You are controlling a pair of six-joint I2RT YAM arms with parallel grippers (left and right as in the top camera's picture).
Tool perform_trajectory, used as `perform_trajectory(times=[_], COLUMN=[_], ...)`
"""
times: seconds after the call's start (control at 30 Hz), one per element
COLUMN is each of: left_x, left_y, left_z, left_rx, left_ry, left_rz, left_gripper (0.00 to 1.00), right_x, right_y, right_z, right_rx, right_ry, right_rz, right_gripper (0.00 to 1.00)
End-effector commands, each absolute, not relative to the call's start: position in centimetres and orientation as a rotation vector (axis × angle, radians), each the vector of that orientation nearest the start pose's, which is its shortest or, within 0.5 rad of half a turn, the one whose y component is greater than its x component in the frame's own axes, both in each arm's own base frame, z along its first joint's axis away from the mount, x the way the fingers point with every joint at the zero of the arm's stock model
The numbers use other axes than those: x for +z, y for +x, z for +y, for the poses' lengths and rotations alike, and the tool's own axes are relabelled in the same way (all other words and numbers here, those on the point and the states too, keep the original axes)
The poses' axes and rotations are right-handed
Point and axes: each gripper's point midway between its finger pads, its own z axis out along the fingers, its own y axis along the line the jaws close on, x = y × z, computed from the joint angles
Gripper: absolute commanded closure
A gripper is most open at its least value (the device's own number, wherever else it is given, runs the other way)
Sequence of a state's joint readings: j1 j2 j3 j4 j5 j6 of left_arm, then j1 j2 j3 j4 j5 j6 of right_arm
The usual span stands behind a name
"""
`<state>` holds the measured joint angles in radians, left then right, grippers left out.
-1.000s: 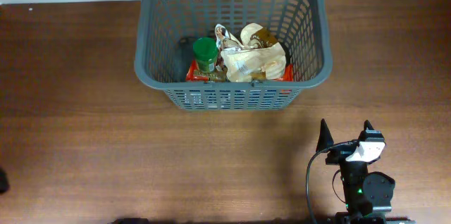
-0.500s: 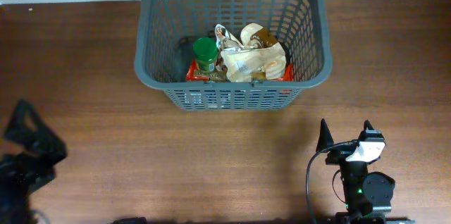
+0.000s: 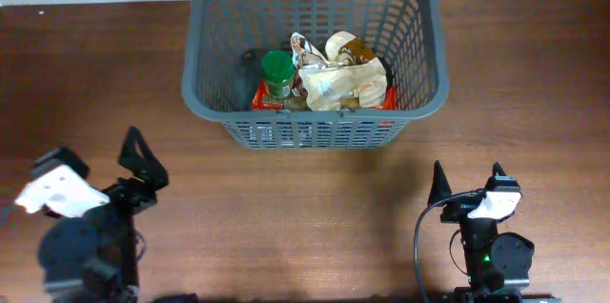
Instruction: Pack container
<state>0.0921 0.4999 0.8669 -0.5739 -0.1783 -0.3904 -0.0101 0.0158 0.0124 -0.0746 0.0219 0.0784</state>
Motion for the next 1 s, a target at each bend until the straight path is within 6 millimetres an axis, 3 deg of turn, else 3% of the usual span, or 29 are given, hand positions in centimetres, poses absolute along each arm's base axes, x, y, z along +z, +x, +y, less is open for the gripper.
perform_trajectory(times=[0.0,0.1,0.43,0.73,0.97], left_x=[30.1,27.5,23.2,19.0,17.0], left_y=[23.0,22.5,21.4,21.8,22.3], left_z=[4.7,4.6,4.3,4.4,4.5], left_rx=[-0.092,-0.100,-0.115,-0.106,-0.100], left_ry=[-0.537,-0.534,-0.517,-0.525,-0.530], left_rz=[1.687,1.673,1.642,1.654,1.685], left_gripper=[0.01,0.01,0.01,0.01,0.01], right_x=[15.5,15.5,15.5,15.5,15.5], right_y=[24.6,24.6,24.6,24.6,24.6], right_z=[-0.6,-0.6,-0.6,-0.6,-0.6], right_rx=[0.035,0.035,0.035,0.035,0.035], right_ry=[0.094,0.094,0.094,0.094,0.094], right_rz=[1.648,1.648,1.648,1.648,1.648], right_gripper=[0.01,0.01,0.01,0.01,0.01])
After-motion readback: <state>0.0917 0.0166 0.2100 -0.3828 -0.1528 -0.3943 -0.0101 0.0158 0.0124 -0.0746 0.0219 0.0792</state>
